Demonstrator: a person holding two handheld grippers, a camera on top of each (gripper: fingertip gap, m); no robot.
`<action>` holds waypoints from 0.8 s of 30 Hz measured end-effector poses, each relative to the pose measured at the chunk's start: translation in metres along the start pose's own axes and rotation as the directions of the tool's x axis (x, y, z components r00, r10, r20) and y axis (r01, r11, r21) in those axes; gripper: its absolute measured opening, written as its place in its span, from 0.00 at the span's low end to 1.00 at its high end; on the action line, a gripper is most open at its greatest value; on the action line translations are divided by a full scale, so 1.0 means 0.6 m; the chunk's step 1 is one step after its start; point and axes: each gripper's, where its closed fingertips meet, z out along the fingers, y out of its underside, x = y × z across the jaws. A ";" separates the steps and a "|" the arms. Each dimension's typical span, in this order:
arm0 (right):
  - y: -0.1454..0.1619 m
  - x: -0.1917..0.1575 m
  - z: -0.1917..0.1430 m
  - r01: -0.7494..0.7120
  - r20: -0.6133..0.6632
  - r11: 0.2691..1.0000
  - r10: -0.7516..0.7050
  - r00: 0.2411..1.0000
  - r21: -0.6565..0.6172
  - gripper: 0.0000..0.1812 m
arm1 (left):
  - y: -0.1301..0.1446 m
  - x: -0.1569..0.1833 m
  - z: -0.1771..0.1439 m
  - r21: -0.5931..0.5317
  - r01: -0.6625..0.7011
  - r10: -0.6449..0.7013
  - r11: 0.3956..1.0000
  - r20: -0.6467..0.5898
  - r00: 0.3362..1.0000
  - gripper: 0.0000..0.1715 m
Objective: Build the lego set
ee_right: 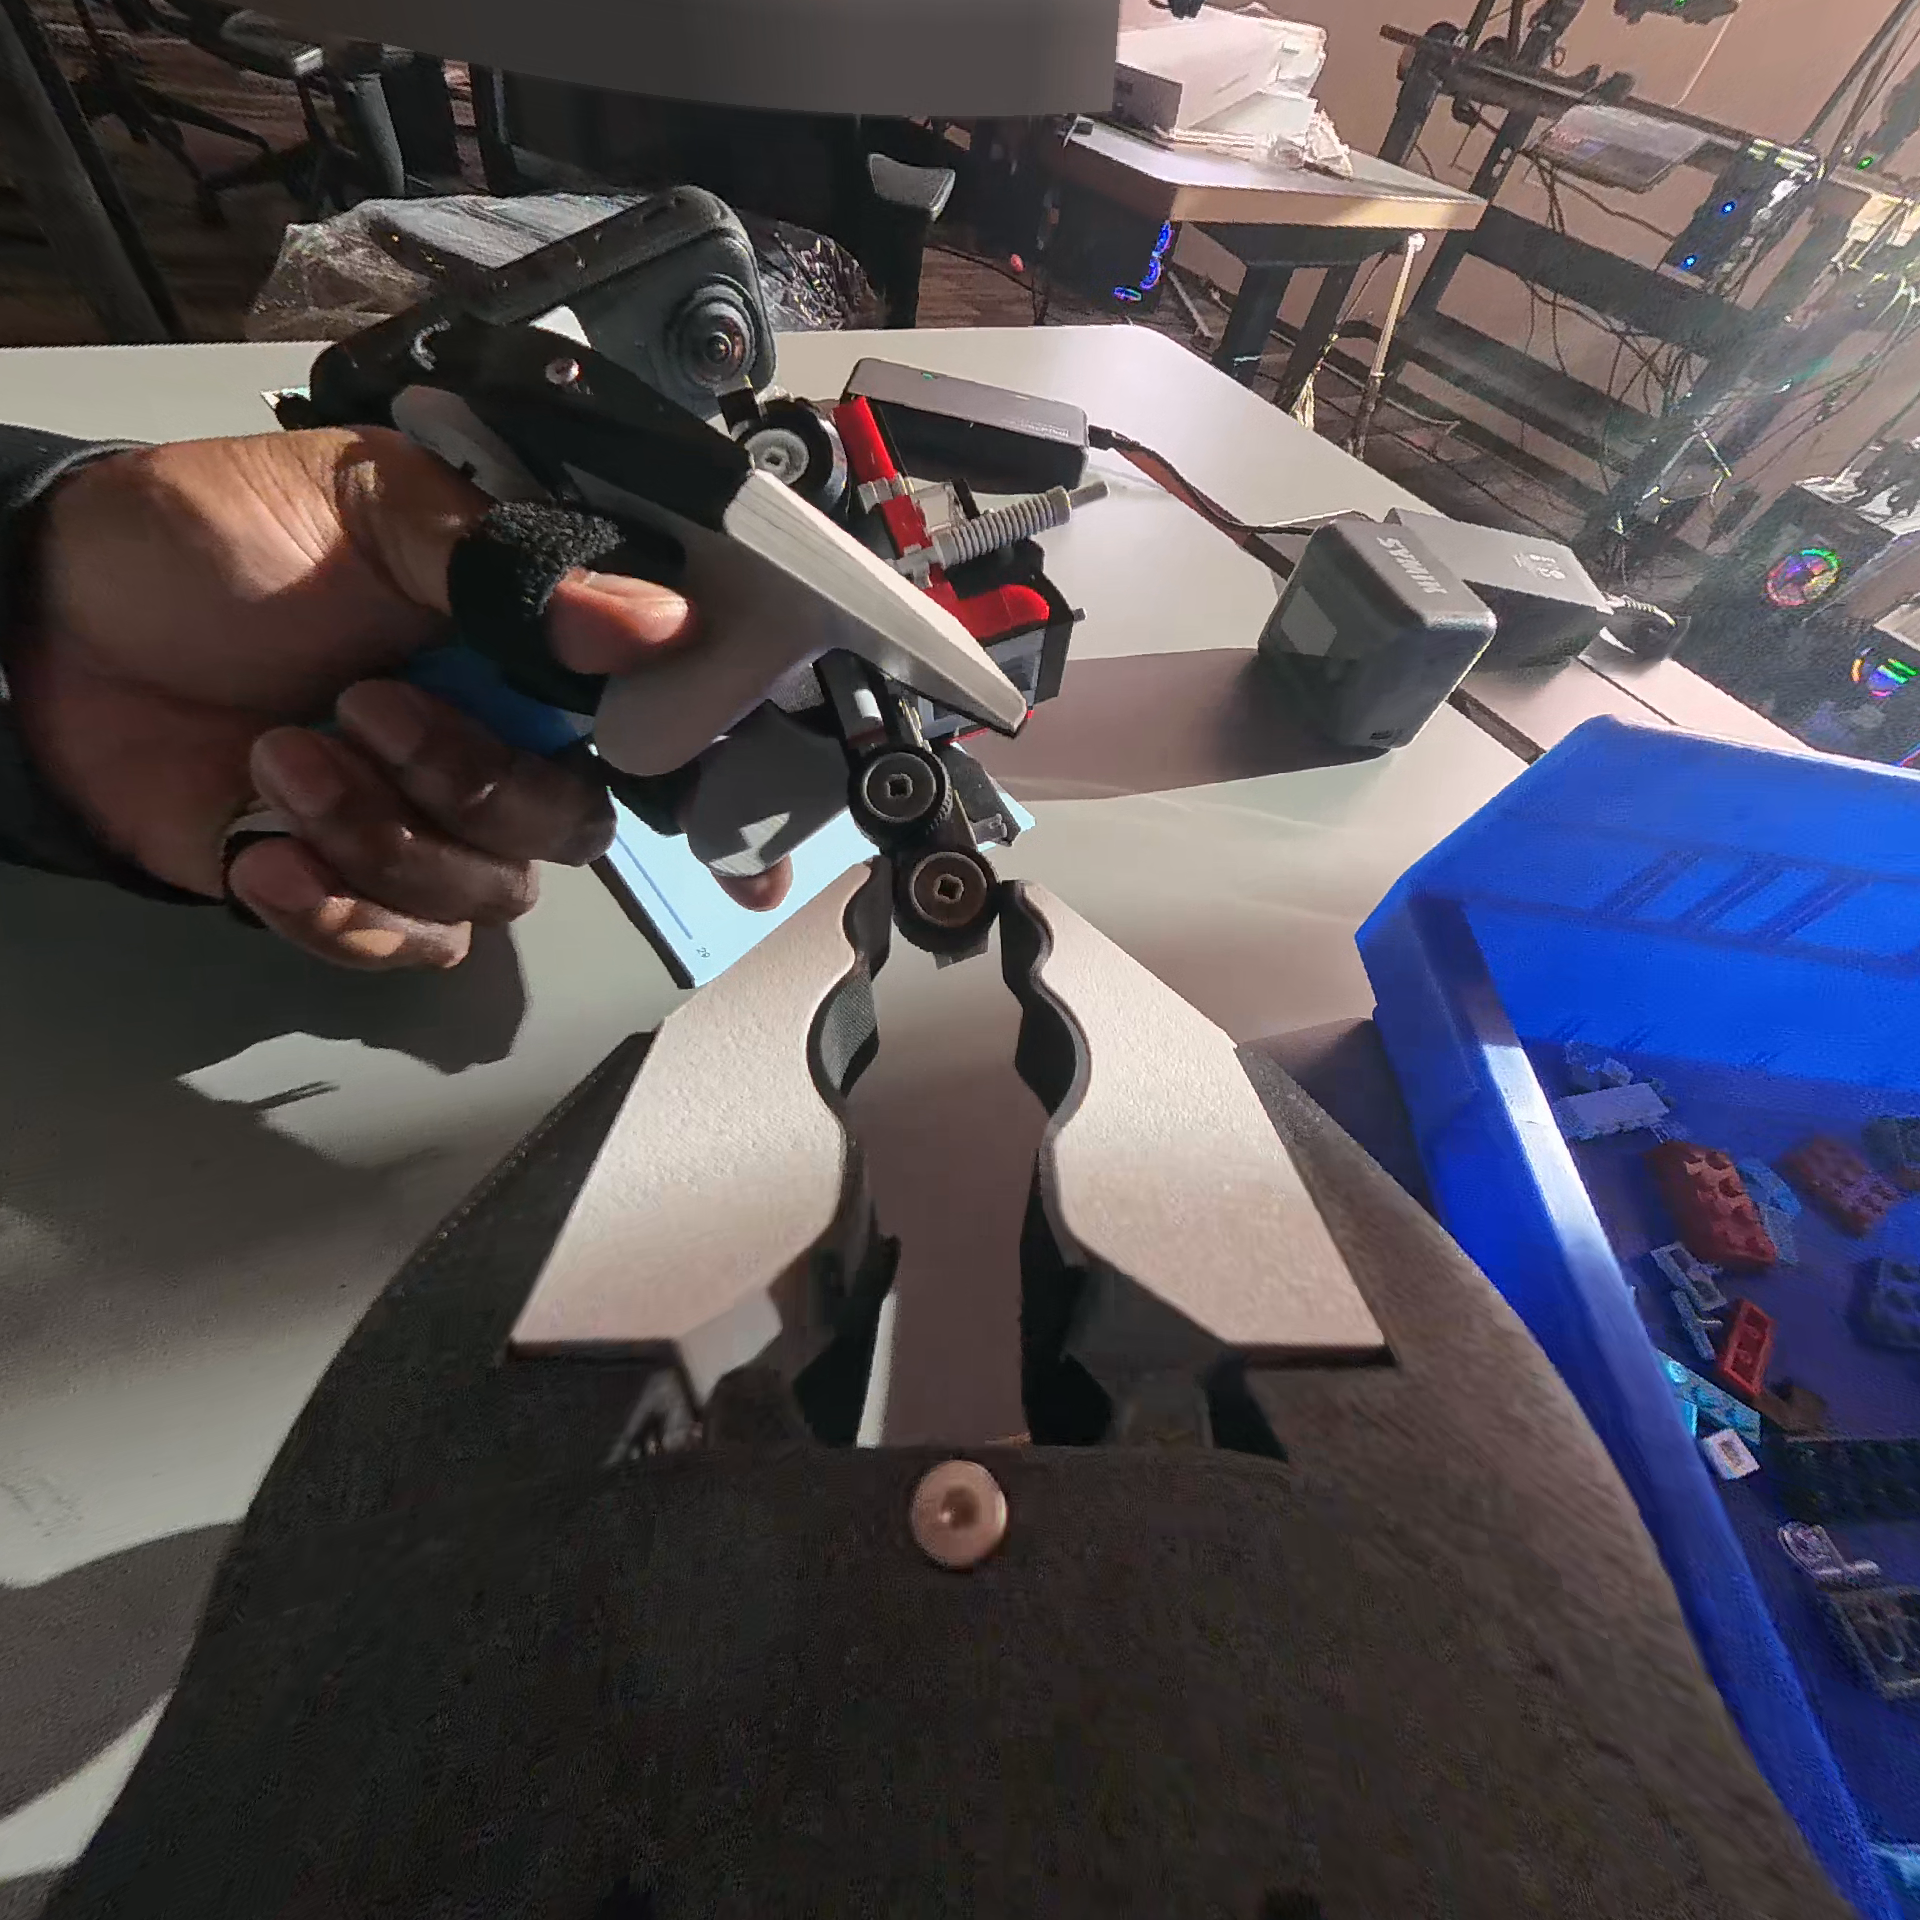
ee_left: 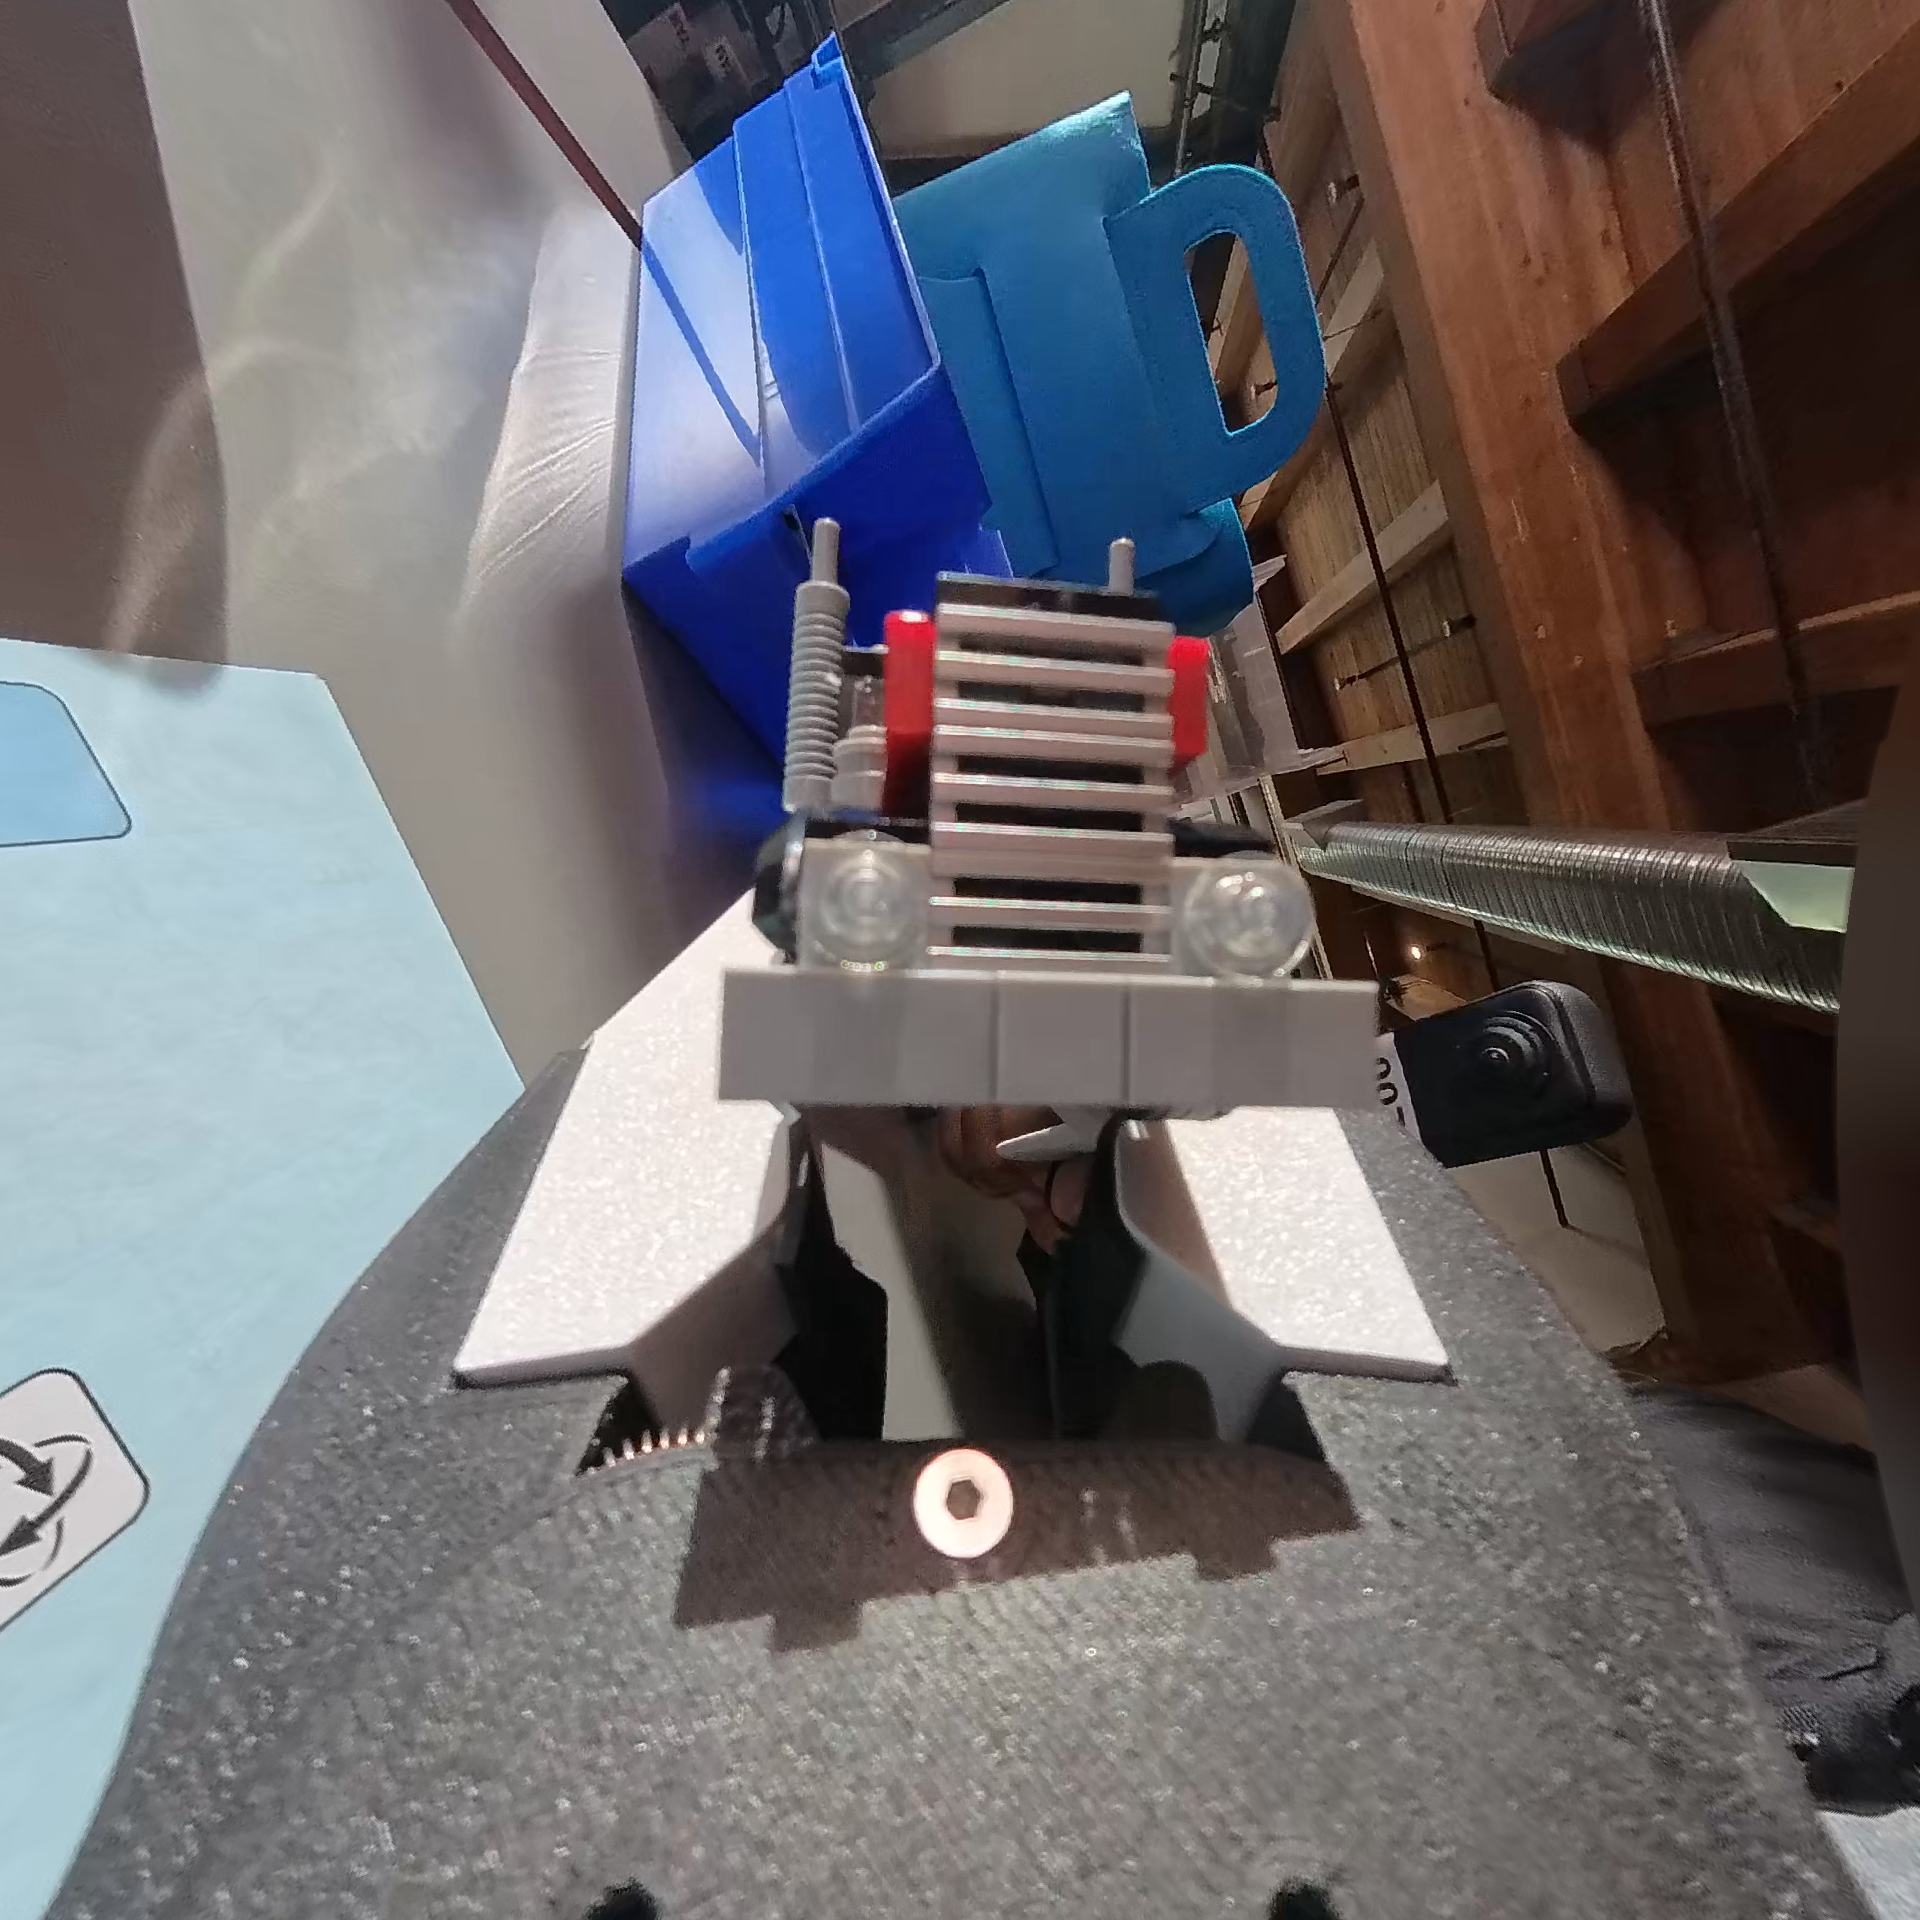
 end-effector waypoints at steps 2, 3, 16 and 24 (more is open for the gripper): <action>0.000 0.000 0.000 0.003 -0.002 1.000 -0.003 1.000 0.000 0.13 | 0.000 0.000 0.000 0.005 0.000 0.000 1.000 0.000 1.000 0.33; 0.000 0.000 0.001 0.005 -0.001 1.000 -0.005 1.000 0.001 0.13 | -0.001 0.000 0.000 0.008 0.006 -0.006 1.000 -0.002 1.000 0.32; -0.001 -0.007 0.000 0.101 -0.010 0.995 -0.101 0.995 0.008 0.13 | -0.002 -0.001 -0.002 0.019 0.141 -0.140 0.990 -0.055 0.989 0.33; -0.003 -0.006 -0.004 0.124 -0.005 0.992 -0.124 0.992 0.023 0.13 | -0.006 0.004 -0.003 0.004 0.186 -0.185 0.982 -0.092 0.978 0.34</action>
